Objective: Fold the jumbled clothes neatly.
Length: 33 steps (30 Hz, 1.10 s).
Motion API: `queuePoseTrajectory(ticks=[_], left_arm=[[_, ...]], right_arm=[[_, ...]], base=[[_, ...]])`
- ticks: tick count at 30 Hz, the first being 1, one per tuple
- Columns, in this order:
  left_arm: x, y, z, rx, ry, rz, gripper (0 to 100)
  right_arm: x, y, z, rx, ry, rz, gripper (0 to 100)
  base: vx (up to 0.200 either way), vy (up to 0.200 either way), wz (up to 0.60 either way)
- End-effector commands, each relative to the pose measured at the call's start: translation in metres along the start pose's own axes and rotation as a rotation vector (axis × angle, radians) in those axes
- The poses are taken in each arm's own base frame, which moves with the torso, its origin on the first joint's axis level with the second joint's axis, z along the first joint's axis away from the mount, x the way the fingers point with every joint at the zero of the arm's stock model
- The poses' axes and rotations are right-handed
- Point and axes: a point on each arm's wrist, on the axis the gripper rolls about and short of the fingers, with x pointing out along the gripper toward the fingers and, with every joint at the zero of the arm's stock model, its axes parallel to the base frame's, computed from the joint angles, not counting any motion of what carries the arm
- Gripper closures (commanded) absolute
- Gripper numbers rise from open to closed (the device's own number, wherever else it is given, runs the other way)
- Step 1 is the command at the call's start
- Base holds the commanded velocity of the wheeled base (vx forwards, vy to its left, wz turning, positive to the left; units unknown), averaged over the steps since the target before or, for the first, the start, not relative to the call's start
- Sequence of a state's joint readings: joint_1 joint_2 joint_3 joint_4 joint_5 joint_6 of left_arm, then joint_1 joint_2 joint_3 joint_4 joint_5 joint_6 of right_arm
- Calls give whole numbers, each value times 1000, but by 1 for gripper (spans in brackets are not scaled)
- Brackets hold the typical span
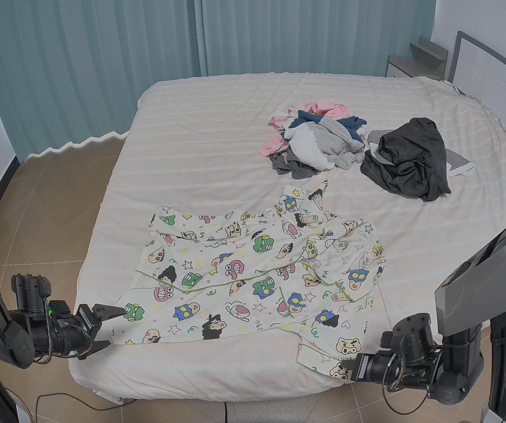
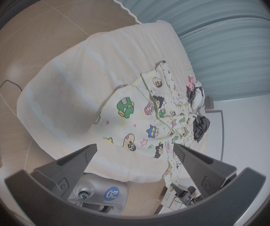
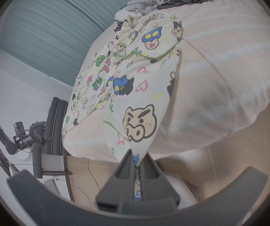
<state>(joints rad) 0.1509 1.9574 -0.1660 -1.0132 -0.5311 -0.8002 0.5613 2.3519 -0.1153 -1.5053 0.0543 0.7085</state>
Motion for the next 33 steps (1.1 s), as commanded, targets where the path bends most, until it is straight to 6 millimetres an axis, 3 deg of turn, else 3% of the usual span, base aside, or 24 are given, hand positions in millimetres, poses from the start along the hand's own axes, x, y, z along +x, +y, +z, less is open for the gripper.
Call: queuePoseTrajectory(ticks=[1,8,17,23,33], left_arm=[[6,-3,-12,27,44,23,0],[14,2,-15,23,26,96,0],[16,6,-17,24,-5,153,0],[19,3,-20,42,6,152,0],[39,-2,-34,114,-11,248,0]], right_arm=[[-29,-4,6,25,-22,11,100],[-39,-15,19,74,-61,4,100],[-54,-11,20,74,-26,-1,100],[-64,-10,9,67,102,-19,100],[-64,-11,8,71,111,-30,100]], base=[[0,0,0],[0,0,0],[0,0,0],[0,0,0],[0,0,0]])
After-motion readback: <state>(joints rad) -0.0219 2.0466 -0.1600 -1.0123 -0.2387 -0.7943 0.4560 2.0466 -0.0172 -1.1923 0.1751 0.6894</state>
